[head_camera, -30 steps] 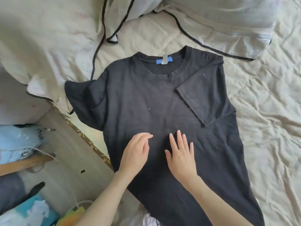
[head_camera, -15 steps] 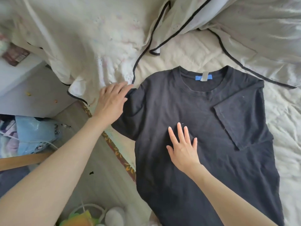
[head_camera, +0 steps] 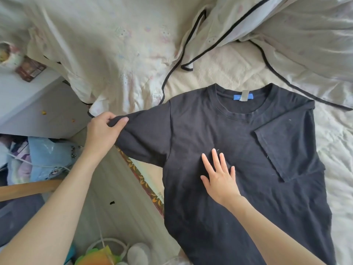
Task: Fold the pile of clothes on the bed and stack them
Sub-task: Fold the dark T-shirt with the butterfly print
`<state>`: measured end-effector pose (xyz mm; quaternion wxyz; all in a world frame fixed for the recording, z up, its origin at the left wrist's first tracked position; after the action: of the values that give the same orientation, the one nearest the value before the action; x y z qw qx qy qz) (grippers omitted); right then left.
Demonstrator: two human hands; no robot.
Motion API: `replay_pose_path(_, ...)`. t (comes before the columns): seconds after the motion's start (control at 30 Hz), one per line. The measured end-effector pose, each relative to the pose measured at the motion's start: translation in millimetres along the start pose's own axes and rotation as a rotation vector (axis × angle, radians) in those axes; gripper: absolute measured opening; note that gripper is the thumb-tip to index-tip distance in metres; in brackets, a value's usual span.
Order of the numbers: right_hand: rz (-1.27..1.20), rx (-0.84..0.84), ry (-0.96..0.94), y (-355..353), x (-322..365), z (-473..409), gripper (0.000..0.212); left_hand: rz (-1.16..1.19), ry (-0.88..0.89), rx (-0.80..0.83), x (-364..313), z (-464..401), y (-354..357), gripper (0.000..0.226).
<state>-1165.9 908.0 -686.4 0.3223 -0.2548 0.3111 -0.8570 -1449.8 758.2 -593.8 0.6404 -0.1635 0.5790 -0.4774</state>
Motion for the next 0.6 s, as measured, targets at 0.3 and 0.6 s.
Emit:
replay_pose_path(0.3, -0.51, -0.132, 0.077, -17, -21, 20, 0.046, 0.177, 0.301, 0.578, -126, 77, 86, 0.023)
replay_pose_path(0.6, -1.077, -0.311, 0.403, -42, -41, 10, 0.038, -0.083, 0.107, 0.367, -18, 113, 102, 0.056)
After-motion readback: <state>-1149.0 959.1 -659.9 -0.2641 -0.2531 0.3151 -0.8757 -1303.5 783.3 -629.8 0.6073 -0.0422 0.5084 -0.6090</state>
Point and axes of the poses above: each hand's wrist, its own z-axis away from the middle knuckle, its own y-axis out of the palm, x = y × z, the point moved 3 cm from there along -z, towards the middle knuckle, and after that the axes turned 1 degree about y, right-handed, at the moved point
